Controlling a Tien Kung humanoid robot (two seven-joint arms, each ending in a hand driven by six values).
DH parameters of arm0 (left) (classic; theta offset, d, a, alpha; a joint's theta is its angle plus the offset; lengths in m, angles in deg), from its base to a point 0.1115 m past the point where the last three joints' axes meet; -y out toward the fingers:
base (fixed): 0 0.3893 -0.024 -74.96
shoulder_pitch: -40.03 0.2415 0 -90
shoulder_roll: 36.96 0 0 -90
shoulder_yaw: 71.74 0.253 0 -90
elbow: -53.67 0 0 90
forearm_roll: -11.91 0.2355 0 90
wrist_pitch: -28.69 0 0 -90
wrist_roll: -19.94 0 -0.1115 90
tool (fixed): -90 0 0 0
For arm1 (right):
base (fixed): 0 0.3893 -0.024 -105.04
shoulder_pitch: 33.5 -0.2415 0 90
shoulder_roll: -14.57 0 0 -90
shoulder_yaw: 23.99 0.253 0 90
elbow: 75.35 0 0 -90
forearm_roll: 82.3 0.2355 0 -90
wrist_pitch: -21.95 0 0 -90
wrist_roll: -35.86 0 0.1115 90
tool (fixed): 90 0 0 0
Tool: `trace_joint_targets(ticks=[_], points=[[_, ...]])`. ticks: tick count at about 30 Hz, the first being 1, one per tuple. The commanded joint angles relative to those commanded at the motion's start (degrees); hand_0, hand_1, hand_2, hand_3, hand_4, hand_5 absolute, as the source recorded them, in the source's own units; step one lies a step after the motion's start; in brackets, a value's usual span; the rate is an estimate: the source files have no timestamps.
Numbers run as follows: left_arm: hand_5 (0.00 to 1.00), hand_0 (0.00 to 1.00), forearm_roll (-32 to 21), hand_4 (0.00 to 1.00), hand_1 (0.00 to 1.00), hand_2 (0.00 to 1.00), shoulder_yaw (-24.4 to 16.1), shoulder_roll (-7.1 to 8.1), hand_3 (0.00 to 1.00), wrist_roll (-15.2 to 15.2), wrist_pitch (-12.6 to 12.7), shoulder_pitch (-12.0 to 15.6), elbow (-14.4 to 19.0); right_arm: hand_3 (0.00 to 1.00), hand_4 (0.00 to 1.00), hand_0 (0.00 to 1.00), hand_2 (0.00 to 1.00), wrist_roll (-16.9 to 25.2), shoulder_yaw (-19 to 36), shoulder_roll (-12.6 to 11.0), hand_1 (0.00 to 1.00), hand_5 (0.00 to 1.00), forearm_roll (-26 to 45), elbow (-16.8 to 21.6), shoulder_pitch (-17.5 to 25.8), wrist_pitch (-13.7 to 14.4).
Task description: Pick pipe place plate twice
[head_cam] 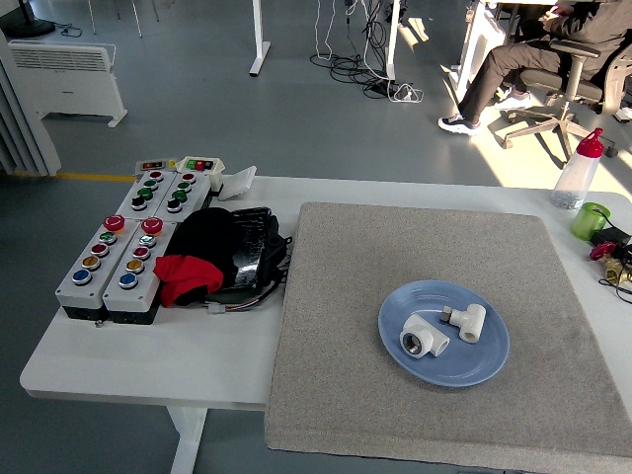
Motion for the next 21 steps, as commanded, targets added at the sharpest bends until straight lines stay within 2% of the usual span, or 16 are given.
trace_joint_targets(ticks=[12,14,21], points=[[0.998,0.582,0.5,0.407,0.576,0.581,-0.1,0.00,0.464,-0.6,-0.2,0.2,0.1,0.744,0.483,0.801,0.818,-1.5,-0.1,0.2,0.750,0.623,-2.8,-1.8,0.3,0.6],[0.998,0.582,0.5,0.407,0.576,0.582,-0.1,0.00,0.468,-0.5,-0.2,0.3,0.1,0.729,0.481,0.795,0.789,-2.2,0.4,0.2,0.741,0.622,-3.6,-2.4,0.4,0.3],[0.998,0.582,0.8,0.407,0.576,0.581,-0.3,0.00,0.466,-0.5,-0.3,0.2,0.1,0.726,0.474,0.791,0.783,-2.1,0.7,0.4,0.735,0.617,-4.6,-3.5,0.6,-1.4]])
